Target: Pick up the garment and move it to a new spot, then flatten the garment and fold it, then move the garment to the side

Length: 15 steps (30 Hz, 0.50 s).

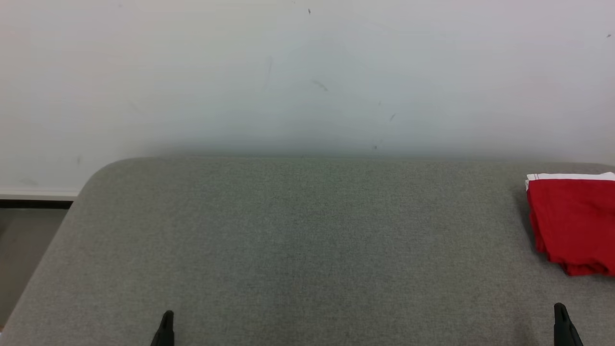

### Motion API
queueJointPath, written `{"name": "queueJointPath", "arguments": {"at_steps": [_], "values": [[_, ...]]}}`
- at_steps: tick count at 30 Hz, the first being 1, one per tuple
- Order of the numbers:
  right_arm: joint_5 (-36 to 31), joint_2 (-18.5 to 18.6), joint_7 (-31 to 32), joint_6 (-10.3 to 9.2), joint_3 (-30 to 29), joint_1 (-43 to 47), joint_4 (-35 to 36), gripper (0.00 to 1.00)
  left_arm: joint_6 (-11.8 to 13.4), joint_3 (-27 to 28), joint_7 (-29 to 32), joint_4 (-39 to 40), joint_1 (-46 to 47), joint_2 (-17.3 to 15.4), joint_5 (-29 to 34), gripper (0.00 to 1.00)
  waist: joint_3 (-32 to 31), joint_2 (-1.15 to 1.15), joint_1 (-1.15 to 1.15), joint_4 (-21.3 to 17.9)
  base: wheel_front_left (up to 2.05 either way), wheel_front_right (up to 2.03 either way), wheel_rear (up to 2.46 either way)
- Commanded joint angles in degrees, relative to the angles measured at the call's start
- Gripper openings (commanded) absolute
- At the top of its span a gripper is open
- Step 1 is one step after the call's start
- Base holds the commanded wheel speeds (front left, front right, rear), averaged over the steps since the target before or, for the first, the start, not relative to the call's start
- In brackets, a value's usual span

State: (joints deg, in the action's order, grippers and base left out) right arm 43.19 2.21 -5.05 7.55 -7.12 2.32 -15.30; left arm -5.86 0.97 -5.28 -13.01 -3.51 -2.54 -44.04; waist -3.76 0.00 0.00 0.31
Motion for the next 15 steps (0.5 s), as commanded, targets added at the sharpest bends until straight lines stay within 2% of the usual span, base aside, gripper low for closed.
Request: {"name": "queueJointPath", "arguments": {"at_steps": [1,15], "values": [[2.14,0.68,0.39,-0.04,0.04,-1.71,0.78,0.0,-0.22,0.38,0.37,0.41,1.45,-0.27,-1.99,0.0,0.06,0.0,0.0,0.0,0.0,0.0,0.0],[11.91,0.75,2.74,-0.05,0.14,-3.17,0.94,0.0,-0.58,1.52,2.82,0.13,3.26,-0.31,-11.65,0.0,0.66,0.0,0.0,-0.05,0.0,0.0,0.0]]}}
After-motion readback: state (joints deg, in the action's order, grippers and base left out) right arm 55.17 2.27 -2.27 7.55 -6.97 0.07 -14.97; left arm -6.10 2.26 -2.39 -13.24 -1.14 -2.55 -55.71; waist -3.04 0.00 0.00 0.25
